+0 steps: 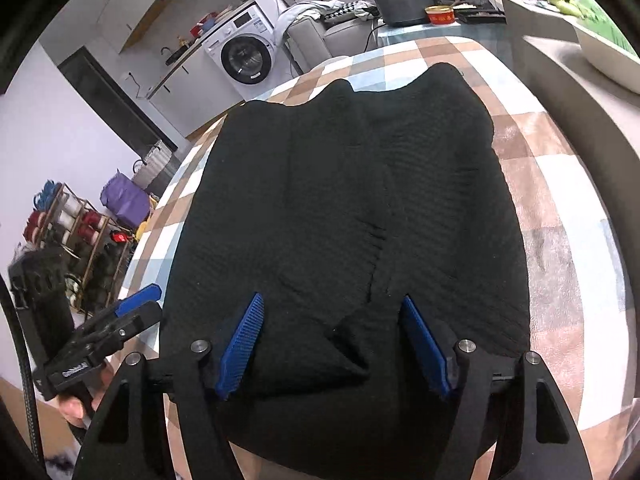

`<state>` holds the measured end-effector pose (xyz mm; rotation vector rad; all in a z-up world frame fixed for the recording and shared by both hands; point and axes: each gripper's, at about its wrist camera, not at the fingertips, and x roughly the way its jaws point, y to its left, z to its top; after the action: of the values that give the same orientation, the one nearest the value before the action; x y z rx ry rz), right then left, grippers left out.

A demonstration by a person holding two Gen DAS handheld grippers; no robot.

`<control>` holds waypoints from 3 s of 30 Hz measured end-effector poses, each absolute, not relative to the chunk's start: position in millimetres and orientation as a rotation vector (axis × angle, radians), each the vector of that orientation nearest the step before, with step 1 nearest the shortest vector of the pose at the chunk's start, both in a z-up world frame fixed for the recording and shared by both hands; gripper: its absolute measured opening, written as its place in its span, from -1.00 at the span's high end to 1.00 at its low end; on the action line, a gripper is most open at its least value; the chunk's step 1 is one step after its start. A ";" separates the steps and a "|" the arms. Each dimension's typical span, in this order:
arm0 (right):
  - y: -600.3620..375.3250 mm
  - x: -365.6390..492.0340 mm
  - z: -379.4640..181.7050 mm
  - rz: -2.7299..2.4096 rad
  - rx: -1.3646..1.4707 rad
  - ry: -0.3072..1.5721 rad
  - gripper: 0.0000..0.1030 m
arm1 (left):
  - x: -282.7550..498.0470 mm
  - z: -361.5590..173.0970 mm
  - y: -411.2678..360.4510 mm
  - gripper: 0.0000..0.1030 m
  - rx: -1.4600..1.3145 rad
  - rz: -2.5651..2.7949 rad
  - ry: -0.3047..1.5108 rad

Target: Fold small clothes

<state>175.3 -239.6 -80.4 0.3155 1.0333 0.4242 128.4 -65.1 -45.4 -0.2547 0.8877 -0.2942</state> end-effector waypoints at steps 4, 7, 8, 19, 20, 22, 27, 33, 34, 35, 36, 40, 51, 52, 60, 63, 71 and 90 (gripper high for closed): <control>-237.1 176.7 -79.9 0.391 0.288 1.026 0.53 | 131.9 -51.0 -56.9 -0.27 -0.277 -0.275 0.900; -235.2 175.2 -71.4 0.392 0.290 0.980 0.85 | 134.2 -52.5 -51.6 -0.27 -0.281 -0.251 0.901; -233.1 171.3 -60.8 0.395 0.267 0.935 0.85 | 134.6 -52.0 -49.4 -0.27 -0.289 -0.248 0.898; -261.6 99.5 -29.1 0.280 0.136 0.845 0.88 | 134.2 -47.7 -55.2 -0.27 -0.286 -0.252 0.900; -265.5 102.0 -42.7 0.263 0.134 0.891 0.87 | 134.4 -48.7 -57.3 -0.27 -0.281 -0.254 0.906; -271.4 111.1 -74.3 0.261 0.142 1.013 0.86 | 134.0 -49.7 -61.1 -0.27 -0.270 -0.253 0.912; -289.0 116.3 -66.8 0.345 0.252 0.998 0.43 | 139.4 -53.6 -62.4 -0.27 -0.287 -0.249 0.924; -288.0 140.9 -69.7 0.360 0.273 0.988 0.24 | 140.5 -56.6 -71.0 -0.27 -0.276 -0.258 0.930; -284.0 145.4 -75.2 0.371 0.268 1.009 0.41 | 140.3 -56.7 -71.1 -0.27 -0.275 -0.258 0.930; -276.0 150.7 -78.4 0.373 0.264 1.014 0.53 | 140.1 -56.7 -70.9 -0.27 -0.275 -0.259 0.930; -274.8 153.3 -79.5 0.371 0.264 1.012 0.74 | 140.2 -57.0 -71.4 -0.27 -0.277 -0.259 0.930; -276.9 148.9 -54.6 0.369 0.264 0.918 0.92 | 139.8 -56.0 -69.1 -0.27 -0.288 -0.252 0.928; -281.6 122.0 -73.9 0.197 0.120 1.004 0.81 | 135.6 -53.2 -73.4 -0.27 -0.260 -0.256 0.930; -283.6 119.4 -70.7 0.207 0.140 0.979 0.67 | 135.7 -53.5 -74.2 -0.27 -0.257 -0.258 0.929; -284.3 150.8 -33.5 0.244 0.156 0.884 0.16 | 140.6 -58.4 -78.8 -0.27 -0.256 -0.271 0.944; -285.8 188.9 -36.7 0.259 0.185 0.895 0.16 | 144.7 -58.6 -78.9 -0.27 -0.257 -0.272 0.951; -282.2 282.9 -55.2 0.214 0.203 0.950 0.16 | 164.6 -48.7 -70.8 -0.27 -0.277 -0.257 0.938; -283.1 310.9 -65.5 0.094 0.095 1.011 0.73 | 188.0 -59.5 -68.4 -0.27 -0.282 -0.249 0.961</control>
<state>310.9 -283.1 -65.5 0.0947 1.0107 0.0941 188.0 -68.4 -59.5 -0.2818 0.9609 -0.2489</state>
